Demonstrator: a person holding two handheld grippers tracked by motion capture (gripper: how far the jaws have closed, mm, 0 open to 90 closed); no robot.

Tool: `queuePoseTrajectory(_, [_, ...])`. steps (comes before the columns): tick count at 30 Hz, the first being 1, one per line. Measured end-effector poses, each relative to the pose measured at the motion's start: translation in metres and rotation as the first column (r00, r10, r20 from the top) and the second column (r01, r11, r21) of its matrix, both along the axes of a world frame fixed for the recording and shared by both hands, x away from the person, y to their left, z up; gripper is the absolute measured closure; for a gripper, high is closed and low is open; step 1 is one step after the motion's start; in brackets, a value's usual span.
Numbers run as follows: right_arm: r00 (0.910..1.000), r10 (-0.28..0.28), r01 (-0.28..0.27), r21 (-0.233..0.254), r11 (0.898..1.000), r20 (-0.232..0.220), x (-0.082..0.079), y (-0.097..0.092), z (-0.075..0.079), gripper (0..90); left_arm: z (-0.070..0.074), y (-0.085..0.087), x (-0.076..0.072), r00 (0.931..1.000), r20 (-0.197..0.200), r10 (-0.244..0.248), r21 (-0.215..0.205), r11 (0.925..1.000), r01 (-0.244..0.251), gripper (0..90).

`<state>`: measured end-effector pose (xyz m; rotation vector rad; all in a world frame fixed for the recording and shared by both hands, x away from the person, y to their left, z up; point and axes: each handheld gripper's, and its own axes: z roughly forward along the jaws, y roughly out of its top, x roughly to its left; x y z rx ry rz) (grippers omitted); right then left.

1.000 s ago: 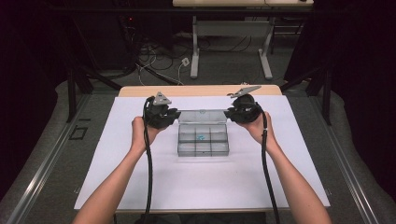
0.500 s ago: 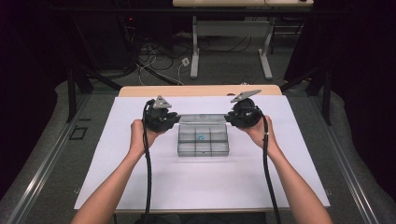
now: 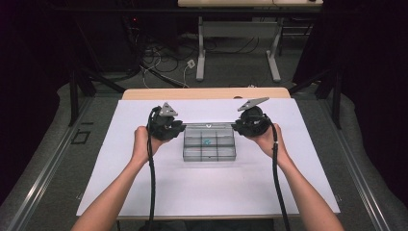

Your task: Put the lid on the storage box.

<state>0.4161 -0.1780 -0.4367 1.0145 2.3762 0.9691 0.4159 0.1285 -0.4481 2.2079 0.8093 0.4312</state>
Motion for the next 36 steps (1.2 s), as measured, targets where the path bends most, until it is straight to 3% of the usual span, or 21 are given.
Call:
queuePoseTrajectory(11, [0.9999,0.010,-0.010,-0.008,1.000,-0.010,-0.007,-0.001,-0.006,72.6,-0.007,0.001,-0.004,0.9997,-0.024,-0.007,0.018,0.9998,0.008,73.4])
queuePoseTrajectory(20, [0.9998,0.016,-0.017,-0.024,1.000,-0.014,-0.011,0.000,-0.010,72.3,-0.008,-0.001,-0.007,0.9983,-0.055,-0.020,0.057,0.9981,0.023,72.7])
queuePoseTrajectory(21, [0.9994,0.016,-0.017,-0.040,0.999,-0.032,-0.012,0.000,-0.009,72.3,-0.009,-0.001,-0.007,0.9989,-0.043,-0.017,0.059,0.9981,0.019,72.7])
queuePoseTrajectory(24, [0.9997,0.016,-0.017,-0.039,0.999,-0.021,-0.013,0.000,-0.012,72.0,-0.010,-0.002,-0.009,0.9987,-0.048,-0.015,0.066,0.9977,0.018,72.6])
queuePoseTrajectory(31, [0.9991,0.012,-0.014,-0.050,0.999,-0.041,-0.016,0.000,-0.017,71.6,-0.014,-0.002,-0.010,0.9974,-0.069,-0.017,0.059,0.9980,0.021,70.5])
queuePoseTrajectory(36, [0.9989,0.015,-0.018,-0.058,0.998,-0.045,-0.019,0.001,-0.019,71.4,-0.015,-0.001,-0.012,0.9959,-0.086,-0.028,0.076,0.9965,0.035,70.0])
